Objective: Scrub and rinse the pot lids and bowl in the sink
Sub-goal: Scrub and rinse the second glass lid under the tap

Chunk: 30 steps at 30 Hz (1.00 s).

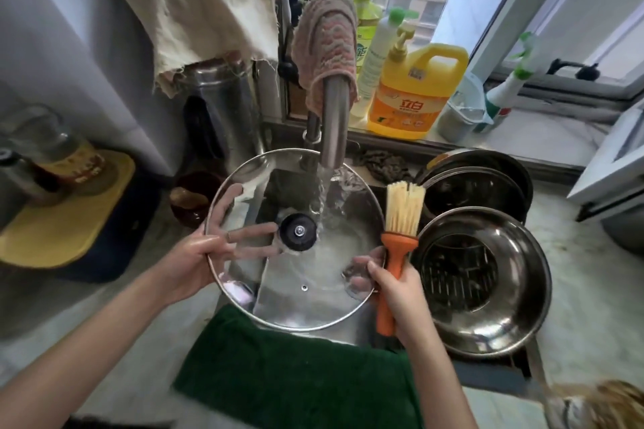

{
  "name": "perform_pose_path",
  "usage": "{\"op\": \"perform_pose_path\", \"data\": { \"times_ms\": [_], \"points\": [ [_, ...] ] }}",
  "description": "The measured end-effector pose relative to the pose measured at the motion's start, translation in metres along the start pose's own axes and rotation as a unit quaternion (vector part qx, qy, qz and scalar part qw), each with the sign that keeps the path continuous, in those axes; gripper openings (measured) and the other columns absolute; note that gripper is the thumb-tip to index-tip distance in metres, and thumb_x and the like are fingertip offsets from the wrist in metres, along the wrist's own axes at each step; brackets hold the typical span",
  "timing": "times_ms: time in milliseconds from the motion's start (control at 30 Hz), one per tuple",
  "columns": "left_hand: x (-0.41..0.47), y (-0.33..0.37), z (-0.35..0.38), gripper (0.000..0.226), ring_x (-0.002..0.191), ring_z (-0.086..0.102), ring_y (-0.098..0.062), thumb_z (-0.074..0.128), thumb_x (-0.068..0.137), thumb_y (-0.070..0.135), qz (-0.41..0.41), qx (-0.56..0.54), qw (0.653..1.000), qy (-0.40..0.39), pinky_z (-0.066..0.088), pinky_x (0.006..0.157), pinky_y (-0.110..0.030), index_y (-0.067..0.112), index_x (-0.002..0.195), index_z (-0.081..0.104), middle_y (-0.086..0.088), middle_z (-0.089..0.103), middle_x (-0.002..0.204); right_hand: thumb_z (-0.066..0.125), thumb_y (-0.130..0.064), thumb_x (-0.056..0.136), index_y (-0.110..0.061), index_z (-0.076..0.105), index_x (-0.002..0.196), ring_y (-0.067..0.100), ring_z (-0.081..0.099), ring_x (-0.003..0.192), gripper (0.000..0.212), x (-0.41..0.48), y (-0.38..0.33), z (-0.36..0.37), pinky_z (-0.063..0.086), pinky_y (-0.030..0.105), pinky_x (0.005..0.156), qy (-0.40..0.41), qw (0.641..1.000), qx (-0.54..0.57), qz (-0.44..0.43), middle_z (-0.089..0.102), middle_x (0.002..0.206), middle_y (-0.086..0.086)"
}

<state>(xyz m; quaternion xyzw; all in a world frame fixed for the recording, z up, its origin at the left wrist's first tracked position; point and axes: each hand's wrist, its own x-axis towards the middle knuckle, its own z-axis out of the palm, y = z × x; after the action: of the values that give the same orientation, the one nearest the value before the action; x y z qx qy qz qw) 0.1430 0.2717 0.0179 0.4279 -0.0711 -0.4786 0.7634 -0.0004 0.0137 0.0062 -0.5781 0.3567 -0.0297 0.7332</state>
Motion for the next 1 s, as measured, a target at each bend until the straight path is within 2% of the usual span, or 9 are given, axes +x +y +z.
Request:
{"op": "perform_pose_path", "data": {
  "times_ms": [67, 267, 367, 500, 633, 700, 767, 833, 1000],
  "points": [
    [0.009, -0.012, -0.006, 0.089, 0.124, 0.044, -0.051, 0.064, 0.075, 0.000, 0.003, -0.045, 0.999, -0.026, 0.057, 0.060, -0.057, 0.056, 0.137, 0.031, -0.023, 0.043, 0.143, 0.048, 0.005, 0.094, -0.004, 0.050, 0.101, 0.020, 0.068, 0.059, 0.012, -0.005, -0.009, -0.002, 0.055, 0.029, 0.051, 0.007, 0.999, 0.019, -0.038, 0.070, 0.094, 0.013],
    [0.038, -0.039, 0.011, 0.083, 0.114, 0.058, -0.043, 0.033, 0.078, -0.006, -0.024, -0.076, 0.996, 0.046, 0.058, 0.049, -0.043, 0.047, 0.142, 0.028, -0.021, 0.053, 0.135, 0.054, -0.001, 0.093, -0.006, 0.055, 0.102, 0.017, 0.068, 0.059, 0.011, -0.011, -0.043, -0.023, 0.050, 0.026, 0.049, 0.030, 0.993, -0.091, -0.068, 0.073, 0.091, 0.007],
    [0.038, -0.040, 0.017, 0.080, 0.120, 0.050, -0.048, 0.027, 0.079, -0.009, -0.063, -0.095, 0.992, 0.047, 0.058, 0.050, -0.045, 0.041, 0.141, 0.031, -0.025, 0.048, 0.137, 0.056, -0.004, 0.091, -0.005, 0.057, 0.098, 0.015, 0.062, 0.048, 0.007, -0.006, -0.050, -0.037, 0.051, 0.033, 0.048, 0.038, 0.987, -0.154, -0.021, 0.069, 0.068, 0.002],
    [0.032, -0.036, 0.014, 0.084, 0.116, 0.053, -0.049, 0.035, 0.075, -0.008, -0.120, -0.077, 0.986, 0.087, 0.057, 0.056, -0.047, 0.044, 0.140, 0.029, -0.025, 0.053, 0.132, 0.061, -0.034, 0.084, -0.025, 0.055, 0.097, 0.020, 0.061, 0.056, 0.017, 0.001, -0.052, -0.047, 0.055, 0.047, 0.061, 0.037, 0.876, -0.480, -0.029, 0.063, 0.065, -0.002],
    [0.032, -0.033, 0.015, 0.098, 0.107, 0.060, -0.046, 0.036, 0.078, -0.016, -0.177, 0.022, 0.966, 0.185, 0.054, 0.059, -0.060, 0.053, 0.143, 0.013, -0.025, 0.059, 0.119, 0.057, -0.024, 0.089, -0.040, 0.016, 0.147, 0.020, 0.059, 0.065, 0.072, -0.003, -0.057, -0.025, 0.046, 0.036, 0.061, 0.040, 0.865, -0.479, -0.147, 0.062, 0.081, -0.004],
    [0.031, -0.035, 0.018, 0.094, 0.097, 0.063, -0.045, 0.034, 0.085, -0.016, -0.191, 0.064, 0.952, 0.229, 0.053, 0.054, -0.063, 0.049, 0.146, 0.004, -0.023, 0.059, 0.112, 0.055, -0.023, 0.092, -0.034, 0.008, 0.152, 0.024, 0.063, 0.076, 0.077, 0.006, -0.049, -0.012, 0.043, 0.032, 0.065, 0.093, 0.783, -0.578, -0.213, 0.063, 0.092, -0.001],
    [0.028, -0.037, 0.021, 0.083, 0.086, 0.063, -0.043, 0.033, 0.087, -0.015, -0.190, 0.061, 0.946, 0.256, 0.051, 0.053, -0.065, 0.039, 0.147, 0.010, -0.026, 0.054, 0.114, 0.050, -0.023, 0.093, -0.028, 0.016, 0.152, 0.027, 0.064, 0.096, 0.068, 0.022, -0.035, -0.001, 0.045, 0.031, 0.073, 0.043, 0.675, -0.726, -0.122, 0.064, 0.108, 0.002],
    [0.020, -0.035, 0.023, 0.076, 0.084, 0.061, -0.044, 0.031, 0.088, -0.015, -0.184, 0.038, 0.944, 0.271, 0.048, 0.062, -0.071, 0.033, 0.146, 0.017, -0.028, 0.049, 0.117, 0.047, -0.024, 0.091, -0.021, 0.040, 0.142, 0.026, 0.061, 0.108, 0.051, 0.034, -0.028, 0.002, 0.046, 0.030, 0.081, -0.034, 0.611, -0.791, -0.025, 0.063, 0.120, 0.004],
    [0.003, -0.026, 0.029, 0.087, 0.073, 0.070, -0.040, 0.030, 0.087, -0.015, -0.154, 0.005, 0.949, 0.274, 0.046, 0.057, -0.071, 0.049, 0.144, 0.014, -0.031, 0.049, 0.126, 0.048, -0.026, 0.093, -0.019, 0.031, 0.147, 0.027, 0.062, 0.104, 0.056, 0.056, -0.013, -0.001, 0.046, 0.033, 0.075, 0.009, 0.641, -0.766, -0.053, 0.064, 0.115, 0.006]
  ]
}}
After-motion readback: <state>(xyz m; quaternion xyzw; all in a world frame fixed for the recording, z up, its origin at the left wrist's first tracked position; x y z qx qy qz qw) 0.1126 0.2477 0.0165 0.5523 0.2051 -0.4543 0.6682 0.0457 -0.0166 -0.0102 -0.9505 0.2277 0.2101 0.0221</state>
